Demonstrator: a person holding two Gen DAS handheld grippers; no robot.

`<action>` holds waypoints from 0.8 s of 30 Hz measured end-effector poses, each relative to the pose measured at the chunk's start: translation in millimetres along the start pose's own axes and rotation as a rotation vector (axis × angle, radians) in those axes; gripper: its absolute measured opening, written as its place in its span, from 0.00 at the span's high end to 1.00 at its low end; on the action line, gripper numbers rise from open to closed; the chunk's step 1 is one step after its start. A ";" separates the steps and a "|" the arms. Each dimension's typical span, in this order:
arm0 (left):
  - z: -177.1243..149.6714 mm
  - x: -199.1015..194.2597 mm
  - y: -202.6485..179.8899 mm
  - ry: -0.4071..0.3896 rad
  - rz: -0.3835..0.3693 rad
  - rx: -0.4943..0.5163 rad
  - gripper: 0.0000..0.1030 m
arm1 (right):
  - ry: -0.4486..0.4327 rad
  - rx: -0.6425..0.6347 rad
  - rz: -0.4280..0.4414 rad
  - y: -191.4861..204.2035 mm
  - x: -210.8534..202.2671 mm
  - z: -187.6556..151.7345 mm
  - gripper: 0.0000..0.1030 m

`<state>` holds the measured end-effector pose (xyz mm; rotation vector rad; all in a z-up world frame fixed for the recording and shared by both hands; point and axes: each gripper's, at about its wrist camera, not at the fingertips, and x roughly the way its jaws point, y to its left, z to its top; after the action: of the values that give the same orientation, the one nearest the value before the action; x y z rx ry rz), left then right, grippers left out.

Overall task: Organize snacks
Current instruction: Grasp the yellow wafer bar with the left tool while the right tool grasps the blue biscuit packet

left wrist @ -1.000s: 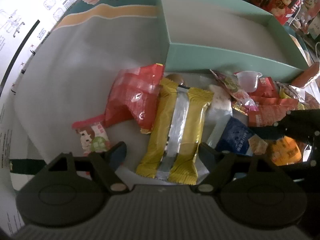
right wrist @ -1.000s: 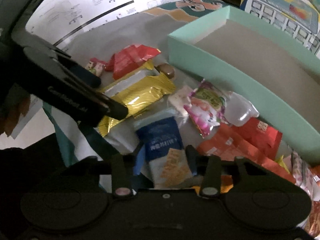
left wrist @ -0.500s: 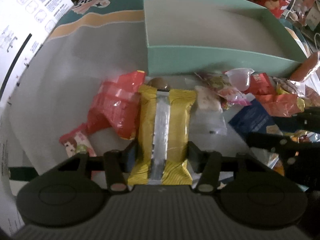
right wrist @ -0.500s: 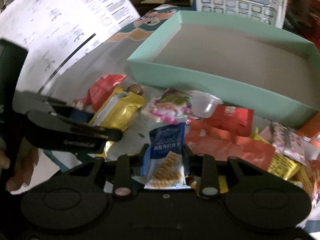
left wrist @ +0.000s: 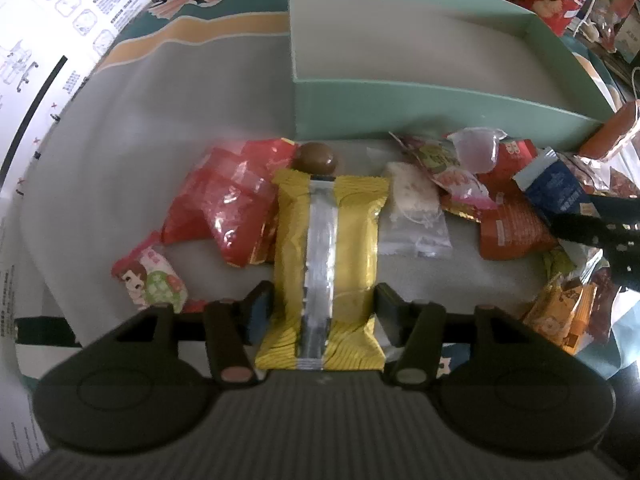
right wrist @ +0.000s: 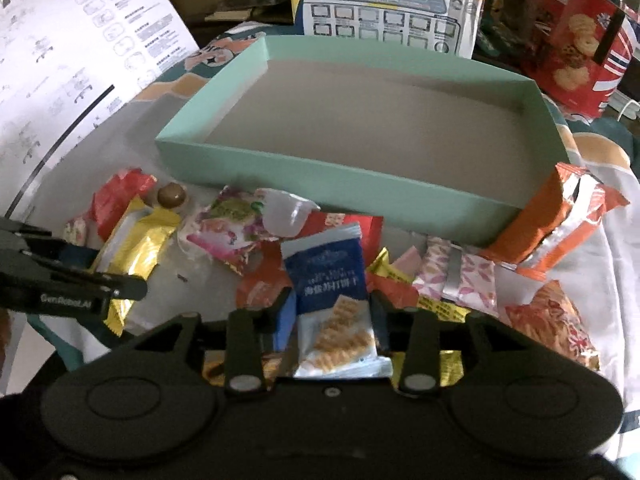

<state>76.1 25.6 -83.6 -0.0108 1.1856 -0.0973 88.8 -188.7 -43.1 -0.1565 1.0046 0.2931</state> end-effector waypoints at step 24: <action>-3.8 -0.4 -1.0 -0.044 -0.028 0.028 0.50 | 0.049 -0.202 -0.072 46.0 24.6 12.3 0.66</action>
<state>72.4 24.9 -84.5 -0.0048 1.1401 -0.1379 96.6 -137.6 -57.2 -0.3840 1.0143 0.3256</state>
